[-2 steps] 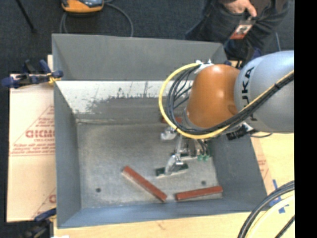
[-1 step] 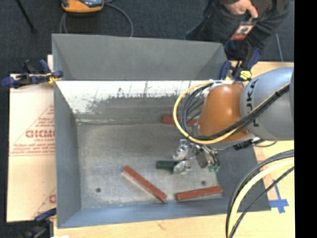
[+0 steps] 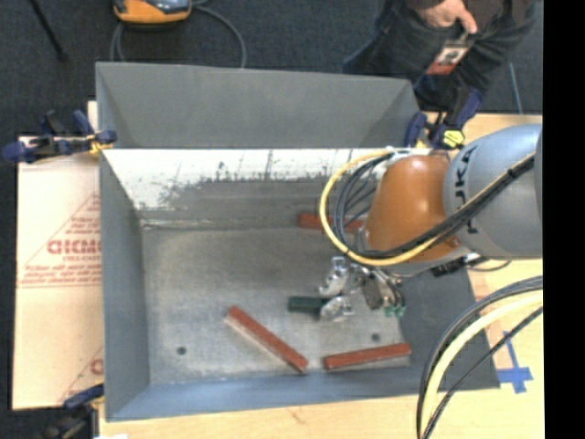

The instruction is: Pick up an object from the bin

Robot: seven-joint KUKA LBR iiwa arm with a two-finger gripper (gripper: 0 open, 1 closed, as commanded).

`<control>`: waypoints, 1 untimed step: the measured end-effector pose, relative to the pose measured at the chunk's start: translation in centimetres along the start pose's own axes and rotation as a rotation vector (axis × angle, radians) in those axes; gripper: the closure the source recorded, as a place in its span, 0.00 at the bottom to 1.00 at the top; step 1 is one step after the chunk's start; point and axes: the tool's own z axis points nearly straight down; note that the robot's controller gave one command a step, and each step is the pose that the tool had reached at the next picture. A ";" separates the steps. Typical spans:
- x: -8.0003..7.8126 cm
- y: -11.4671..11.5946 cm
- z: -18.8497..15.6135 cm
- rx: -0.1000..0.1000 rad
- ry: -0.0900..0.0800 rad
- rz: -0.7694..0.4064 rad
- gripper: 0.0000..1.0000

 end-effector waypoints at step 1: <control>-0.8 1.9 -11.2 0.004 -0.001 -0.102 1.00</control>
Offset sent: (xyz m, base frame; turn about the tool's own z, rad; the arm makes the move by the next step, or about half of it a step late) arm 0.0000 0.0000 0.0000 0.0000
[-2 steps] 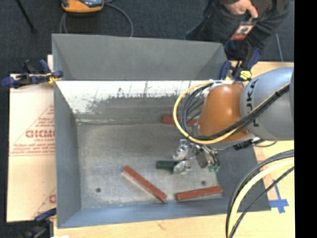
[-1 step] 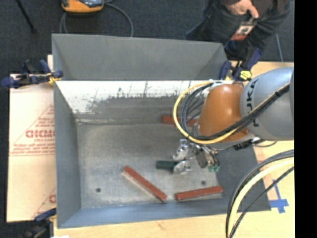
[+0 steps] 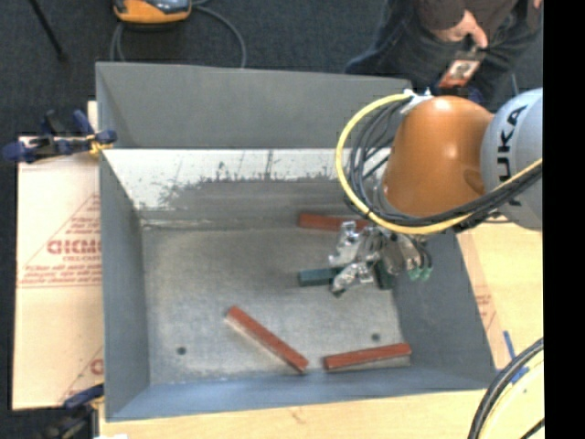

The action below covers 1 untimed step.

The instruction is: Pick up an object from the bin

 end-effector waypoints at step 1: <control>0.0 0.0 0.0 0.000 0.000 0.001 1.00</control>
Offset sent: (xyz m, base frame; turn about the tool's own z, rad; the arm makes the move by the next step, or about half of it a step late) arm -0.0013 0.0025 0.0628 -0.0355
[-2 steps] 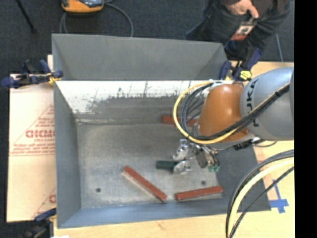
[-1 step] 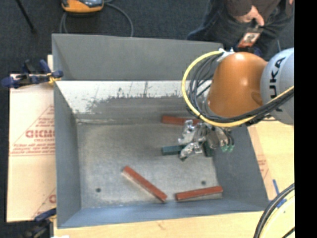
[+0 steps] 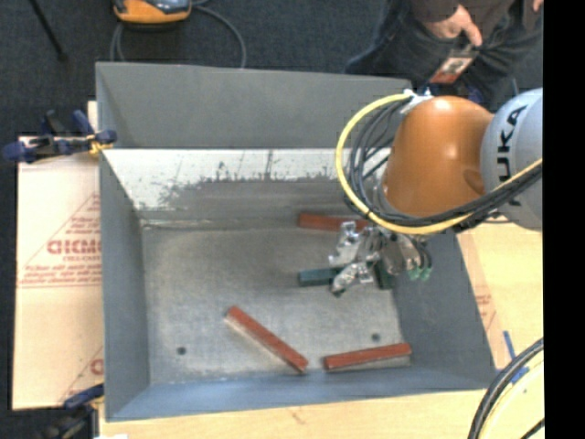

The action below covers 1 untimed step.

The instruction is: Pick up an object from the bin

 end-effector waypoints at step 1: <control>0.1 0.1 -3.6 0.000 0.006 -0.021 1.00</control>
Offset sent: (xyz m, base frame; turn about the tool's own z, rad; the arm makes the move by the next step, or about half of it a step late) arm -0.0071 -0.0360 0.1330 -0.1011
